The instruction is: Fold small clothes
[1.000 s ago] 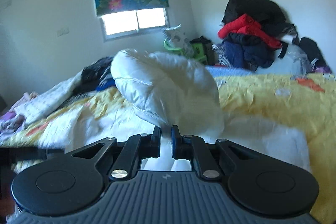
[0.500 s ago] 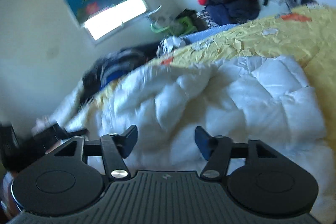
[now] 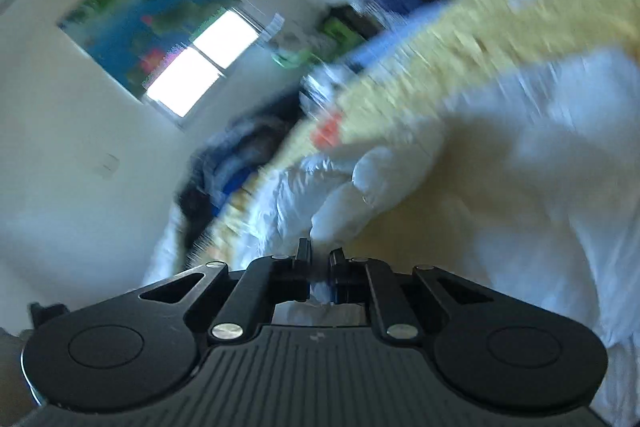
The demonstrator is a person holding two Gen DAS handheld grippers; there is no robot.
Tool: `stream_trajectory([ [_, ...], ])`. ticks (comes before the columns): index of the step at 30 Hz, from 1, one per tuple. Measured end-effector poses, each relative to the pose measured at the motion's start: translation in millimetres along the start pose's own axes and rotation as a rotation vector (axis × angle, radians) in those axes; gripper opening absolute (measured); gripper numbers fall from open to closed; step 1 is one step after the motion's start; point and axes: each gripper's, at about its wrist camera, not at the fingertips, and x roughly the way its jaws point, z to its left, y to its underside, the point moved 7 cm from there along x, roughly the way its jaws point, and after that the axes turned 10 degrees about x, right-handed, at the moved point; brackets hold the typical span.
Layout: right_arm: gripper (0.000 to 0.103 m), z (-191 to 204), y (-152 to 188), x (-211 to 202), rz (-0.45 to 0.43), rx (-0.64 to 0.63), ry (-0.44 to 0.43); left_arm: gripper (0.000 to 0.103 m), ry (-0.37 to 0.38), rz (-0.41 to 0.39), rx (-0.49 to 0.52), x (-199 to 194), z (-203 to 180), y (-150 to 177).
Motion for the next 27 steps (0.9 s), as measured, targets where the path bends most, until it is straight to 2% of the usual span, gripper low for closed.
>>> stream_trajectory([
  [3,0.013,14.5,2.1,-24.4,0.0,-0.059,-0.014,0.018,0.004,0.013,0.052,-15.2,-6.5,8.1],
  [9,0.013,-27.5,37.9,-26.6,0.071,-0.029,0.114,0.018,-0.081,0.115,0.115,6.7,0.6,60.9],
  [15,0.014,-64.7,59.1,-11.0,0.069,0.01,0.179,0.019,-0.141,0.061,0.205,22.4,-7.5,73.8],
  [16,0.015,-66.9,60.0,-9.4,0.065,0.003,0.187,0.019,-0.147,0.06,0.227,23.2,-9.3,74.6],
  [17,0.026,-68.8,60.4,-9.0,0.062,0.005,0.193,0.02,-0.148,0.06,0.238,21.5,-10.3,75.4],
  [19,0.037,-70.3,58.1,-15.2,0.061,0.035,0.164,0.025,-0.124,0.063,0.245,11.3,-10.6,77.6],
  [20,0.045,-69.2,56.6,-21.5,0.063,0.047,0.141,0.032,-0.105,0.063,0.24,4.8,-10.5,78.1],
  [21,0.045,-65.9,52.4,-29.6,0.061,0.045,0.119,0.044,-0.082,0.05,0.228,-5.9,-8.6,77.1],
  [22,0.045,-60.7,47.7,-38.8,0.052,0.02,0.107,0.054,-0.066,0.016,0.211,-17.8,-6.2,74.1],
  [23,0.045,-54.3,42.3,-47.5,0.034,-0.014,0.096,0.075,-0.061,-0.034,0.194,-28.9,-3.9,69.7],
  [24,0.045,-48.3,36.9,-53.7,0.013,-0.043,0.089,0.082,-0.07,-0.086,0.176,-38.5,-1.8,63.0],
  [27,0.045,-24.4,18.1,-55.2,-0.061,-0.149,0.097,0.082,-0.134,-0.162,0.176,-42.6,-7.2,39.2],
])
